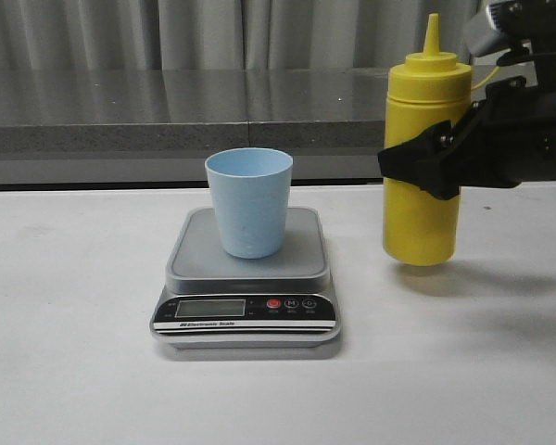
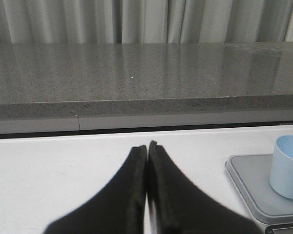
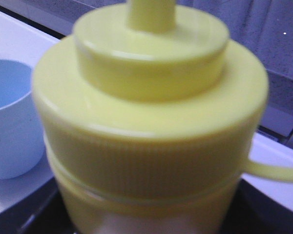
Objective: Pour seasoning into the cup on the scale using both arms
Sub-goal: 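Lower the yellow bottle onto the table with the right gripper, then open the right gripper and withdraw it from the bottle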
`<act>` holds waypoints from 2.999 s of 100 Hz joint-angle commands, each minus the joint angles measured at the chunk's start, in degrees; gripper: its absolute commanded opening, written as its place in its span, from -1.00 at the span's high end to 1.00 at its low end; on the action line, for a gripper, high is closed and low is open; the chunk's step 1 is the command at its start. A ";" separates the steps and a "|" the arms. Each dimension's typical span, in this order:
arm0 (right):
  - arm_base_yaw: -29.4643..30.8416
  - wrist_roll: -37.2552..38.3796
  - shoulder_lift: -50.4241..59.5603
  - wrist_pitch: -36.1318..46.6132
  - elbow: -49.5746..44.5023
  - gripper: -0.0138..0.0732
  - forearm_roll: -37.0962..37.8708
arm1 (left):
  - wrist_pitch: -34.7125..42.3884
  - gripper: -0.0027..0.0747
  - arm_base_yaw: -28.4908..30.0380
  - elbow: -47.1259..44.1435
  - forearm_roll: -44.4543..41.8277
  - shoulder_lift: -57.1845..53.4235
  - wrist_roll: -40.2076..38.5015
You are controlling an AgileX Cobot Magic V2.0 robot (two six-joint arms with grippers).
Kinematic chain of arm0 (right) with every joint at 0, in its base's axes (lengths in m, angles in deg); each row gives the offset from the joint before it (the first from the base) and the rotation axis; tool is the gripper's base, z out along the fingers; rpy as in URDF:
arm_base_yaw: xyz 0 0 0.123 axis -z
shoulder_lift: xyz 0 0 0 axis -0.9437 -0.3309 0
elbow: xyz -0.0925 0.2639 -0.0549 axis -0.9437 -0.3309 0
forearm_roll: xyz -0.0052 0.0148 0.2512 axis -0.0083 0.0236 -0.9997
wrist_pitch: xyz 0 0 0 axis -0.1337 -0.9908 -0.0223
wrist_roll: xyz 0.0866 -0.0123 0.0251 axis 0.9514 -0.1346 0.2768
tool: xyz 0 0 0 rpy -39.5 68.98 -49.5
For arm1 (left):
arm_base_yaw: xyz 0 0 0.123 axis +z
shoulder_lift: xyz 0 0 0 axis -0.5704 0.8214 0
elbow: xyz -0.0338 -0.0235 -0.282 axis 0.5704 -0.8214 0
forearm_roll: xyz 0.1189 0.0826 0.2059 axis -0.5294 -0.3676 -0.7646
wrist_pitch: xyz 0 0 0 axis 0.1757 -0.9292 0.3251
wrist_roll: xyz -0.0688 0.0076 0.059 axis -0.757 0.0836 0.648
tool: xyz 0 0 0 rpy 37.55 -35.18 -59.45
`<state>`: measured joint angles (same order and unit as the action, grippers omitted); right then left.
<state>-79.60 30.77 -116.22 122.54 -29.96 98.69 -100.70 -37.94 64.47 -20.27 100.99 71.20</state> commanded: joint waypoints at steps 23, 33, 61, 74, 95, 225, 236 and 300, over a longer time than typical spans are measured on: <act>-0.02 -0.63 -2.31 8.81 0.99 0.34 -1.37 | 4.66 0.98 0.17 1.39 0.77 0.42 -0.35; -0.02 -0.80 -3.08 9.24 0.99 0.34 -1.37 | 4.66 0.98 0.17 1.39 0.77 0.42 -0.35; -0.02 -1.25 -4.80 10.45 0.99 0.34 -1.48 | 4.66 0.98 0.17 1.39 0.77 0.42 -0.35; -0.02 -1.25 -6.16 10.58 0.99 0.34 -1.48 | 4.66 0.98 0.17 1.39 0.77 0.42 -0.35; -0.02 -1.25 -6.69 10.90 0.99 0.33 -1.48 | 4.66 0.98 0.17 1.39 0.77 0.42 -0.35; 0.04 -1.25 -3.99 10.85 -1.79 -0.69 -2.17 | 4.66 0.98 0.17 1.39 0.77 0.42 -0.35; 0.04 -1.25 -3.99 11.38 -2.83 -0.69 -2.69 | 4.66 0.98 0.17 1.39 0.77 0.42 -0.35; 0.16 -1.32 -3.71 15.44 -8.96 -0.69 -7.93 | 4.66 0.98 0.17 1.39 0.77 0.42 -0.35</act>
<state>-79.60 30.15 -122.78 132.77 -38.61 92.27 -100.70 -37.94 64.47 -20.27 100.99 71.20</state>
